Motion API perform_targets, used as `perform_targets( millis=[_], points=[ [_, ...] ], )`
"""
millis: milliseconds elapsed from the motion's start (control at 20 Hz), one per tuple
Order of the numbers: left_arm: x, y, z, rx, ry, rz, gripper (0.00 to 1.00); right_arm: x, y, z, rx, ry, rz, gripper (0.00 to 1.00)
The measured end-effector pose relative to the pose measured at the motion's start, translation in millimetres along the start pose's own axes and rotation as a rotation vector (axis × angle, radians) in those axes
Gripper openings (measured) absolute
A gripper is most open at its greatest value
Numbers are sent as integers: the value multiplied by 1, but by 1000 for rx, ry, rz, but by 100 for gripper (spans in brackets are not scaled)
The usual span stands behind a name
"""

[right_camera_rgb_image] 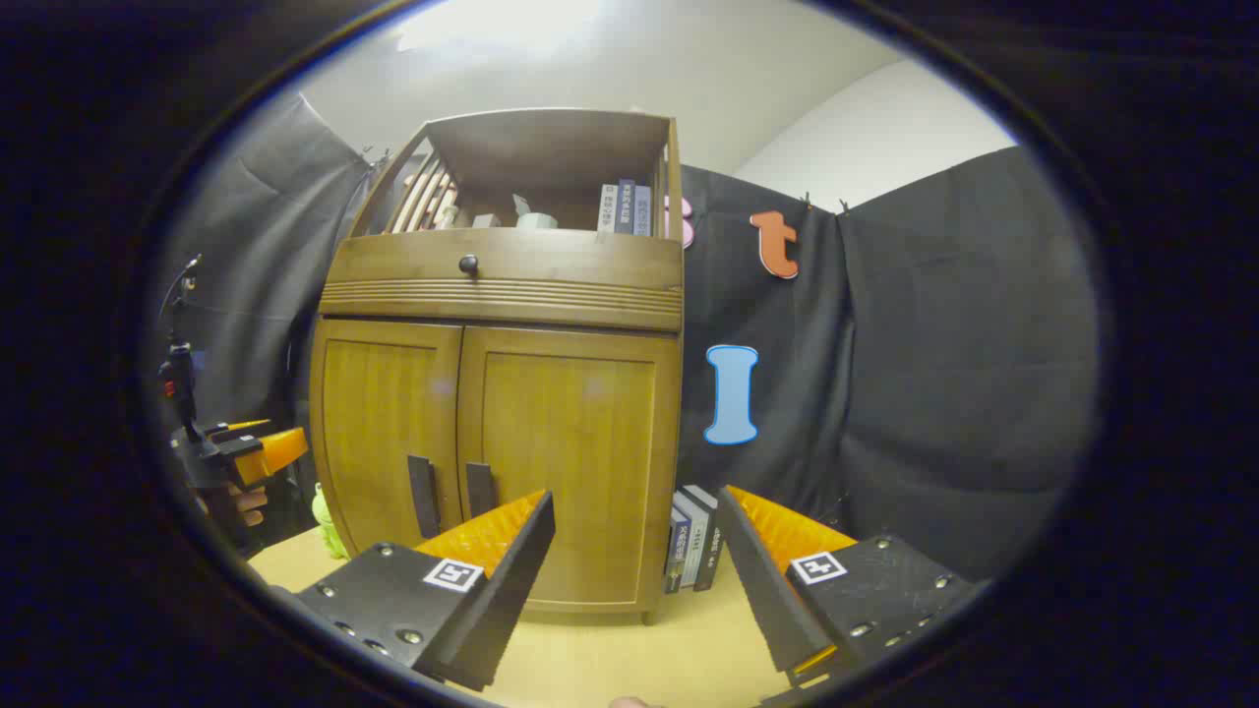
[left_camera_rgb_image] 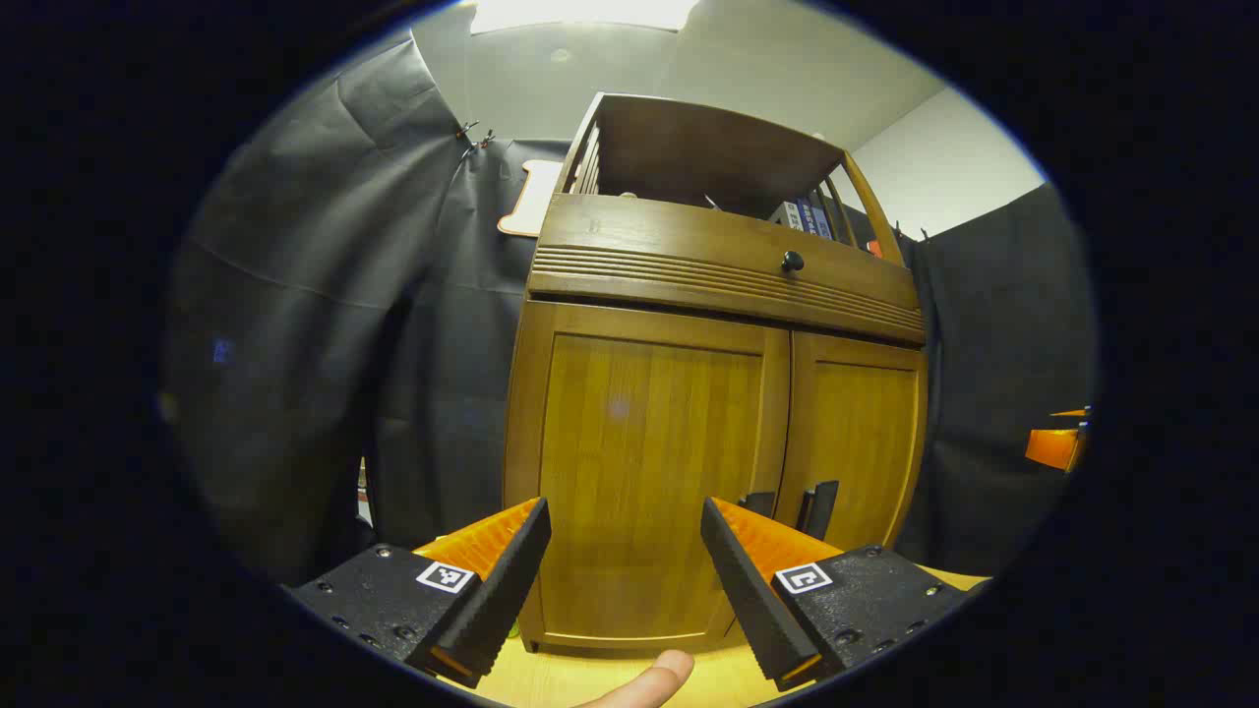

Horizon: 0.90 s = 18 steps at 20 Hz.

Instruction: Open the right door of the double-door shoe cabinet with the right hand, and open the left door with the left hand.

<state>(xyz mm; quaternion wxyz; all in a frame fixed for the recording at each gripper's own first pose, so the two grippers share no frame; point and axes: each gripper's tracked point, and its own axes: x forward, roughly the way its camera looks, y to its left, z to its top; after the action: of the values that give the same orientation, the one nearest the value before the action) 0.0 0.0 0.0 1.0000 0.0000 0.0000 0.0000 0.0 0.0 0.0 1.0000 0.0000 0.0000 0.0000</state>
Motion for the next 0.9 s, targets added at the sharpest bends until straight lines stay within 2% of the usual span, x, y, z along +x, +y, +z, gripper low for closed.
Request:
perform_targets(
  millis=[50,100,150,200,300,400,500,550,750,900],
  points=[
    [0,-2,0,0,1,-7,92,1,4,-3,-9,4,4,93],
    [0,-2,-1,-1,5,-17,92,2,5,-6,-17,9,2,93],
    [0,-4,-1,0,7,-30,92,3,6,-8,-22,16,-2,98],
    [-1,-5,-1,1,11,-43,92,3,7,-10,-24,25,-2,93],
    [1,-5,-1,10,14,-63,96,9,8,-16,-22,38,0,93],
    [1,-7,-2,11,20,-71,92,10,8,-22,-23,52,-2,94],
    [0,-6,-1,12,16,-73,92,12,9,-24,-22,58,1,94],
    [-2,-5,1,14,14,-71,92,14,9,-23,-16,56,-1,98],
    [-7,-3,3,20,2,-70,92,20,18,-18,27,45,19,98],
    [-13,-3,5,26,-6,-68,92,26,26,-21,6,60,29,98]
  ],
)
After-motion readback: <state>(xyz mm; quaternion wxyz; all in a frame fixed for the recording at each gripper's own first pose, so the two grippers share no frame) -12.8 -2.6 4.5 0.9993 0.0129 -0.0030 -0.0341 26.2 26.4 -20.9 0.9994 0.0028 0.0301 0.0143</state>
